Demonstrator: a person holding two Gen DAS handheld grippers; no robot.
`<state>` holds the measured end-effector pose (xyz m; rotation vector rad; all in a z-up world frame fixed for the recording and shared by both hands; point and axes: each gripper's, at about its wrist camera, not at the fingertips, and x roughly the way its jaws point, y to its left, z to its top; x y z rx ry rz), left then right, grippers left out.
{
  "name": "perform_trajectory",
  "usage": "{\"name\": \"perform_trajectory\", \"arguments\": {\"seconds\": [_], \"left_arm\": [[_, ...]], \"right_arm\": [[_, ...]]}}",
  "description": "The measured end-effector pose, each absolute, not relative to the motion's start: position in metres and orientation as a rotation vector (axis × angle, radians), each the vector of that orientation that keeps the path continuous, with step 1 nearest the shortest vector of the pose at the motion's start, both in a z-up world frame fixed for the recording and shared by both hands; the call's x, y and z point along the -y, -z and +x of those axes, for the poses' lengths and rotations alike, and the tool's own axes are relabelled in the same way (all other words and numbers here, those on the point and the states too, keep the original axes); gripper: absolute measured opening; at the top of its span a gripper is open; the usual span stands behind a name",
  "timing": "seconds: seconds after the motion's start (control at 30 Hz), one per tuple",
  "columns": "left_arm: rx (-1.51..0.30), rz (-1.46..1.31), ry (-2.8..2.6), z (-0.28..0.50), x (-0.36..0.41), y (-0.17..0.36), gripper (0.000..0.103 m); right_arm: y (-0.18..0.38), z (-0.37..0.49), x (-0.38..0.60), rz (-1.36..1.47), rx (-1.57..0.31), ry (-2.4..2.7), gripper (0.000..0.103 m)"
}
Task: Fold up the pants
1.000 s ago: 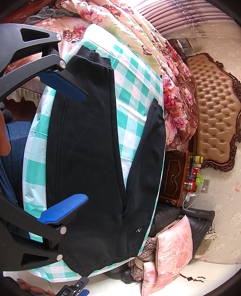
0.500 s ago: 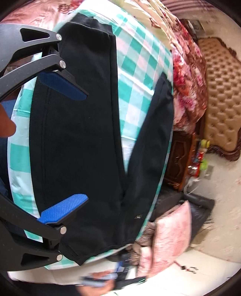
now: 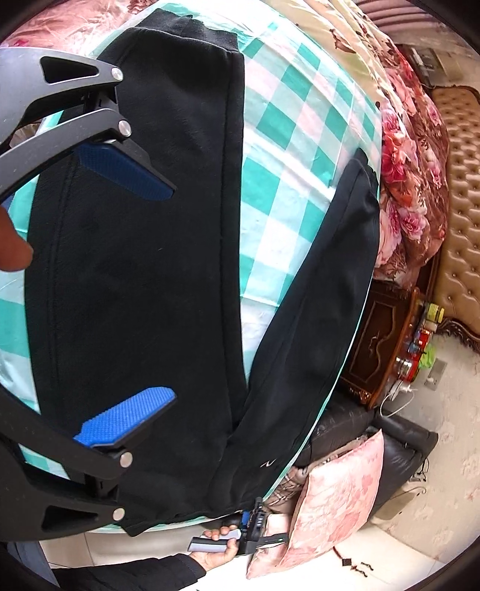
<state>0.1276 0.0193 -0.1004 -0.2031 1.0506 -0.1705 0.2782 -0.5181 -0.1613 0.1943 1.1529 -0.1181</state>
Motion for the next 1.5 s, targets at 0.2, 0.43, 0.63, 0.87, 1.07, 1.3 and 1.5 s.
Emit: {"name": "perform_trajectory", "arguments": {"seconds": [0.2,0.43,0.63,0.87,1.07,1.3,1.5], "left_arm": [[-1.046,-0.218,0.192,0.143,-0.015,0.100,0.101],[-0.994,-0.257,0.260,0.181,0.003,0.092,0.101],[-0.988,-0.339,0.367,0.237,0.027,0.088,0.100],[-1.077,-0.674,0.563,0.328,0.035,0.108,0.090],[-1.183,-0.922,0.490,0.420,0.026,0.157,0.078],[-1.336,-0.994,0.331,0.483,0.033,0.215,0.052],[-1.284,-0.973,0.338,0.476,0.014,0.195,0.010]], "right_arm": [[0.166,0.282,0.516,0.120,-1.149,0.108,0.051],[0.122,0.251,0.488,0.050,-1.013,0.078,0.023],[0.044,0.163,0.407,-0.086,-0.749,0.012,0.023],[0.017,0.048,0.324,-0.149,-0.610,-0.114,0.023],[0.038,0.003,0.305,-0.098,-0.628,-0.135,0.023],[0.044,-0.014,0.305,-0.062,-0.634,-0.145,0.023],[0.055,-0.021,0.324,-0.038,-0.670,-0.128,0.023]]}}
